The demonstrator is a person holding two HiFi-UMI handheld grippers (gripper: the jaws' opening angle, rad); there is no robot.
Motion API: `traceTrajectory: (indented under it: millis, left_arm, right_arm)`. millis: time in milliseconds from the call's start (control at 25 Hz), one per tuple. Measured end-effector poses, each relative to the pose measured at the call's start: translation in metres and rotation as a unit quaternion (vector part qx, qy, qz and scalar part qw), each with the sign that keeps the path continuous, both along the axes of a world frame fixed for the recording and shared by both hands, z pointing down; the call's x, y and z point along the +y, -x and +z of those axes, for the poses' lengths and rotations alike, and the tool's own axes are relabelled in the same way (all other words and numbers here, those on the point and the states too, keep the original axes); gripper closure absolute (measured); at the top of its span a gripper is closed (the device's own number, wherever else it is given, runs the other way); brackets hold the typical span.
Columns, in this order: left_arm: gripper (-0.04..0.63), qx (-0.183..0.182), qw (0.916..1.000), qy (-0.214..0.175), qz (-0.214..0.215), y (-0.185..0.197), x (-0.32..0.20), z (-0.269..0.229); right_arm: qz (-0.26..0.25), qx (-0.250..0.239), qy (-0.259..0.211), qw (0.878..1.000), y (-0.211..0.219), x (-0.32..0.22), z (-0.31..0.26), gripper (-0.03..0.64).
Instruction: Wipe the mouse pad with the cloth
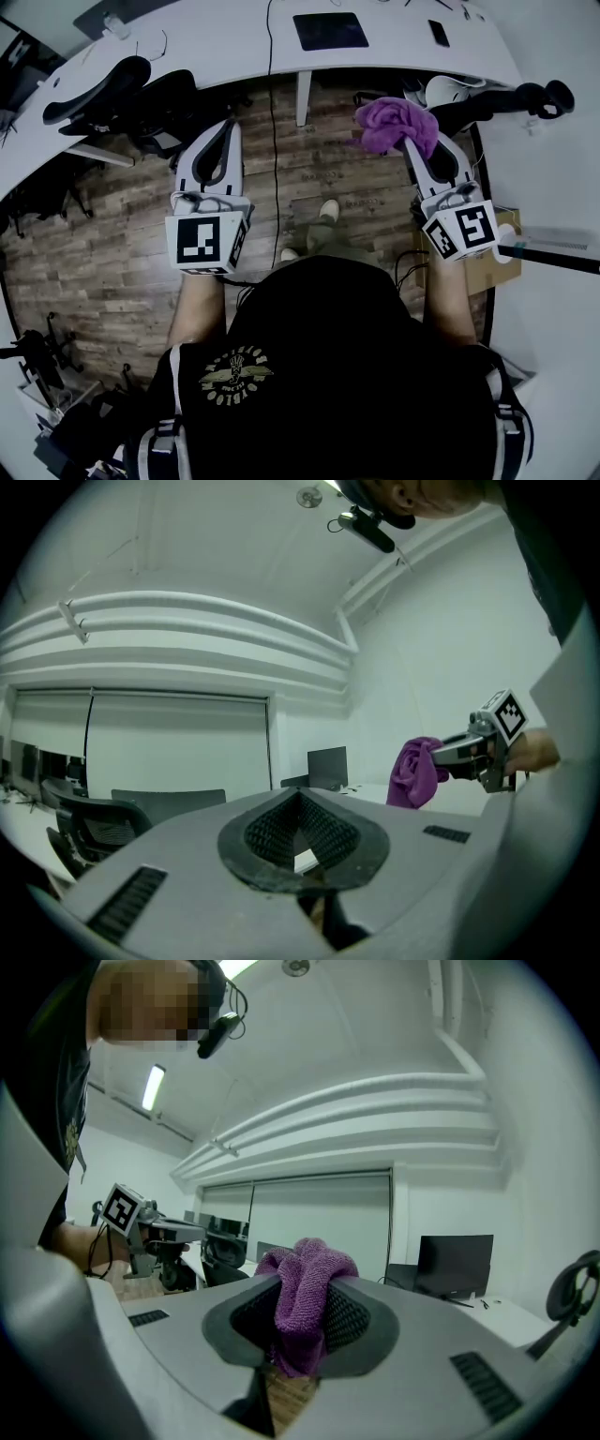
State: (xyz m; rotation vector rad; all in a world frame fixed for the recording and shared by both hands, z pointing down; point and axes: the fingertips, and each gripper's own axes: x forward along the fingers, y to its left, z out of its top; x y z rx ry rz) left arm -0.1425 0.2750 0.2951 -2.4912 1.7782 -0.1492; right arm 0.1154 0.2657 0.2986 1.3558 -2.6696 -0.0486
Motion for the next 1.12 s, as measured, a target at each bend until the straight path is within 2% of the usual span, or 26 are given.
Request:
traceTrajectory:
  millis: [200, 400, 720, 1120]
  left_arm:
    - [0.594, 0.003, 0.9999, 0.014, -0.004, -0.012, -0.031, 0.010]
    - [0.594, 0.004, 0.9999, 0.013, 0.002, -0.023, -0.062, 0.006]
    - [0.593, 0.007, 0.9998, 0.014, -0.012, -0.039, -0.113, 0.007]
    - [0.594, -0.007, 0.9992, -0.019, -0.035, -0.069, -0.157, -0.024]
  right_arm:
    - [-0.009, -0.004, 0.006, 1.000, -0.007, -0.037, 0.005, 0.531]
    - [-0.018, -0.007, 0.003, 1.000, -0.006, -0.073, 0.003, 0.531]
    - [-0.037, -0.008, 0.000, 0.999, -0.016, -0.119, 0.001, 0.531]
    - [-0.050, -0.022, -0.015, 0.998, -0.056, -0.167, -0.009, 0.531]
